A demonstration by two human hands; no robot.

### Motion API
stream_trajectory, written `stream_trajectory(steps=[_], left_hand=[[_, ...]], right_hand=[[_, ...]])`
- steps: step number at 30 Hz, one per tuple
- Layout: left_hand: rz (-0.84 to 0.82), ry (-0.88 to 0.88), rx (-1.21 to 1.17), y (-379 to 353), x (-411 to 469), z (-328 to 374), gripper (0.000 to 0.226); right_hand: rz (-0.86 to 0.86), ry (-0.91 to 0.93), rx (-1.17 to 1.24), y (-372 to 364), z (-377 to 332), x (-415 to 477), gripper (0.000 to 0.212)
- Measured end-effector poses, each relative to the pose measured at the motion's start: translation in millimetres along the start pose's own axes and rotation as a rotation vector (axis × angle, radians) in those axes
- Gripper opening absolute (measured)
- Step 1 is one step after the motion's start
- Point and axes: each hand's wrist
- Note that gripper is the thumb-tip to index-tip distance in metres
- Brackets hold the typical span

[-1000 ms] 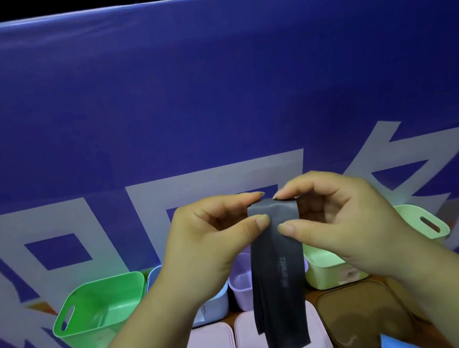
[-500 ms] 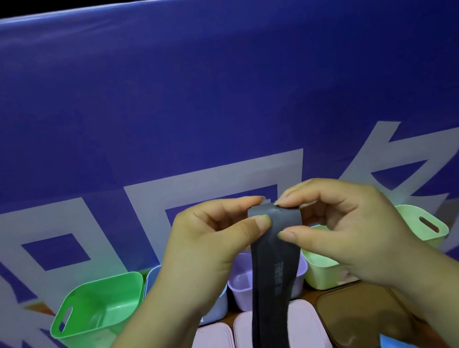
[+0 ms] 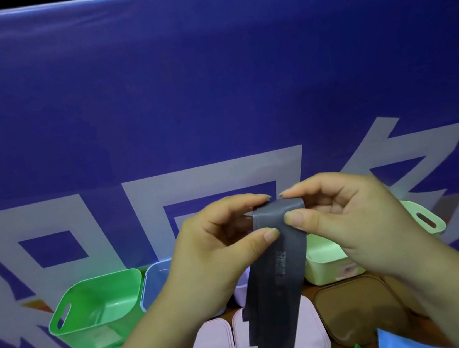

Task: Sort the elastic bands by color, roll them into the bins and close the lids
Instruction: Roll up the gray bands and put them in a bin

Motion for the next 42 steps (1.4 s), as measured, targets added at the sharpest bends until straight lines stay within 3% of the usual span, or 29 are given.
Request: stream_trajectory(steps=[14,18,24,36,42], left_hand=[[0.057,0.013,0.003,0,-2,-2,0.036],[0.062,0.020,-0.032,-1,-3,1,0.034],[0.123,0.033,0.003,0,-2,1,0.029],[0.105,0.080,0.026,-5,-1,-2,0.031],[0.025,0.080,0.023,-4,-2,-4,0.040]], right_hand=[[-0.007,-0.107,-0.018,-4,6,-1,0.017],[-0.022,-0.064,-0.046,-5,9,-2,0.035],[-0.048,0.045,-0.024,-7,17,-5,0.040],[-0.011,0.097,-0.110,-6,23,-8,0.028],[0.009,0.051,-0.025,-4,24,-5,0.030]])
Point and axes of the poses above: each hand's wrist, its own x-axis towards the middle knuckle, its own y-axis out of the back of the hand, z = x × y, and after that the axes turned 10 degrees about x, right-handed
